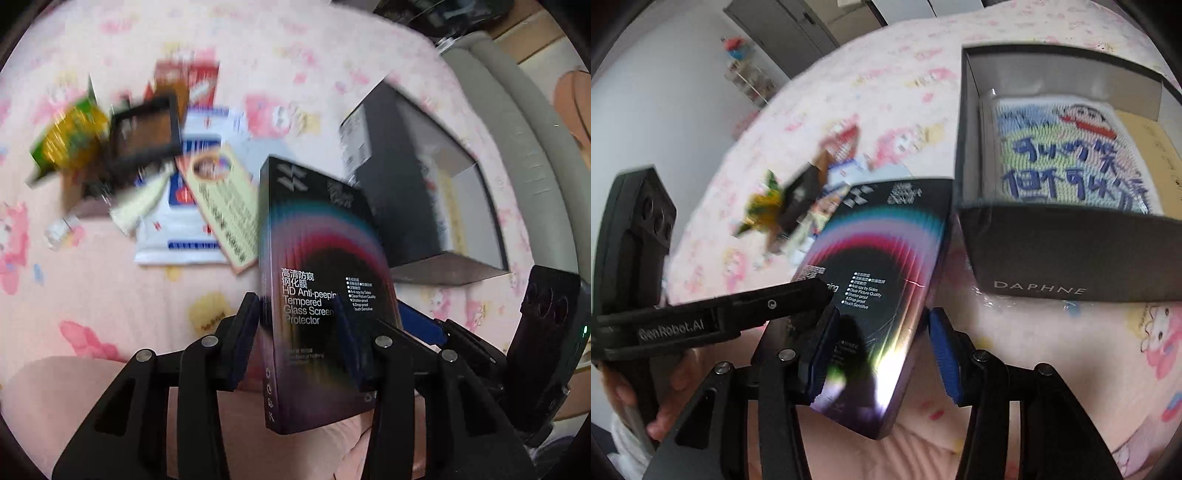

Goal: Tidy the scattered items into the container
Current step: 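Carry the Smart Devil box over the shoebox and lower it inside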

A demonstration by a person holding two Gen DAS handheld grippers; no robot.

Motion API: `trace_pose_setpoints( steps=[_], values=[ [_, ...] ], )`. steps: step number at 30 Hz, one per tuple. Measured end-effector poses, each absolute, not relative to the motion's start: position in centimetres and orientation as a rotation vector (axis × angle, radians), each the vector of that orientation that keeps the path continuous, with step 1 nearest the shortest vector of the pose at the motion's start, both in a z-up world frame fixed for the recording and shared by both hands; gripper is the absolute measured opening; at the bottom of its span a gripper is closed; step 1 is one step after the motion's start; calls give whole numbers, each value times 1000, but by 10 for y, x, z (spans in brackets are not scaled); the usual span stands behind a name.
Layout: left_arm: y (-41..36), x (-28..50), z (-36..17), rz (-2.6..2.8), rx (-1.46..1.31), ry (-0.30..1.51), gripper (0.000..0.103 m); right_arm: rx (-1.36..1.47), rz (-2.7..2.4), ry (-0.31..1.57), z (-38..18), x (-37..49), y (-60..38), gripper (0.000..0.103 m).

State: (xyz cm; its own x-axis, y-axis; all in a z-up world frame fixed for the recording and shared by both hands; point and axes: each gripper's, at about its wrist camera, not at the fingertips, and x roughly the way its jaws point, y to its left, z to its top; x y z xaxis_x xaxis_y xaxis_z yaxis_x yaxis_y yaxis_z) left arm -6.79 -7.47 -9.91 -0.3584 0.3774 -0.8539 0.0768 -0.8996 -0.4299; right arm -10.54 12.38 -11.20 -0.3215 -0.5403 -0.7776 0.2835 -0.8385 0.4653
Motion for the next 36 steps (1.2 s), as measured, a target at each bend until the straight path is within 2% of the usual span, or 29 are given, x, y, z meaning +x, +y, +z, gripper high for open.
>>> trace_pose_setpoints(
  steps=[8, 16, 22, 36],
  values=[
    [-54, -89, -33, 2467, -1466, -564, 42, 1243, -2220, -266, -45, -106, 140, 45],
    [-13, -139, -13, 2443, -1407, -539, 42, 1152, -2278, -213, -15, -133, 179, 45],
    [32, -170, -33, 2374, -1454, -519, 41, 1184, -2272, -390, -37, -144, 235, 45],
    [119, -234, -73, 2242, -1537, -435, 41, 1292, -2412, -479, -74, -181, 308, 45]
  ],
)
